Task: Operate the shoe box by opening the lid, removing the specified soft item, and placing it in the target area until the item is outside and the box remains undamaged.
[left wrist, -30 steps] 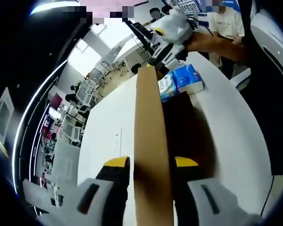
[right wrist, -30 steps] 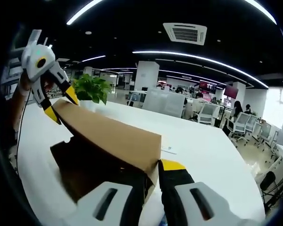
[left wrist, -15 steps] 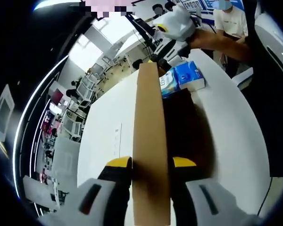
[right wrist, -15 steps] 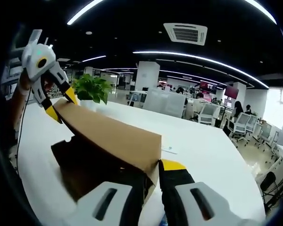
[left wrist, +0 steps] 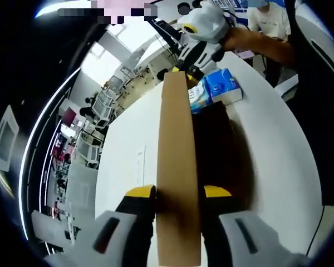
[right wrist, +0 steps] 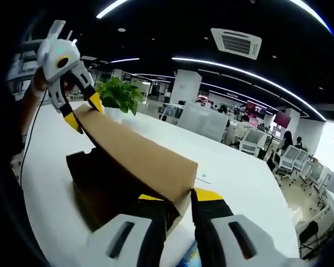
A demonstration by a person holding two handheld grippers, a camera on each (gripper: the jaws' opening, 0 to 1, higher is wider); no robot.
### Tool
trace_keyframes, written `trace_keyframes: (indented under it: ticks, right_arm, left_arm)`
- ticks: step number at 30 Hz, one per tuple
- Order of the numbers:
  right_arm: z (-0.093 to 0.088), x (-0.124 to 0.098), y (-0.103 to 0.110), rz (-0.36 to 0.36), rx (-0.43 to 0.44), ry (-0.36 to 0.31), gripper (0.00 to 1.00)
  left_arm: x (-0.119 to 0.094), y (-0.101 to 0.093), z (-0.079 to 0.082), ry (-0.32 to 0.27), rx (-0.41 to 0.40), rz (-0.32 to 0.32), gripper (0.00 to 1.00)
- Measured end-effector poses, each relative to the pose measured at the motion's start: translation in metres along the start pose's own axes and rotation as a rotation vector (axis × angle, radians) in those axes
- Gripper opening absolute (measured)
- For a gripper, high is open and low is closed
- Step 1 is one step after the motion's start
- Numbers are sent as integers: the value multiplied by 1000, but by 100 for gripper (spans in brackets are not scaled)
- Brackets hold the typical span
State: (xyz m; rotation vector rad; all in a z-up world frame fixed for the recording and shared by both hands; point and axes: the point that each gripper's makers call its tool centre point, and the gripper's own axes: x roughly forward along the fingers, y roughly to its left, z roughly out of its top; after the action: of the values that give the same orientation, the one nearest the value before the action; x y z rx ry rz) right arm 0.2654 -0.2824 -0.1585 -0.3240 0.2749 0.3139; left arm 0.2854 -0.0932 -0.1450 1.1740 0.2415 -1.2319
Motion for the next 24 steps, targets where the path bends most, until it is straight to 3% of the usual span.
trace_keyframes:
  ticks: [3,8,10,13,16,20,24]
  right_arm:
    - [-8,-7,6,61,-67,40,16]
    - [-12,-27,-3,74,-255,119,19]
    - [1,-36,-5,75,-410,119,26]
    - [13,-43,7,124,-537,131,35]
    - [26,-43,22,180,-589,127,35]
    - [43,-31,45,260,-754,136,36]
    - [53,-15,64,326,-780,161,37]
  left_arm:
    - [1,0,-1,-4,-1,3,32]
    - [1,-2,-1,5,12,12,32]
    - [1,-2,-1,8,15,11,32]
    - [2,-2,-1,12,18,14,32]
    - [2,-2,-1,6,15,17,32]
    - [3,-4,-2,1,21,20,32]
    - [4,-3,-2,5,27,26,32]
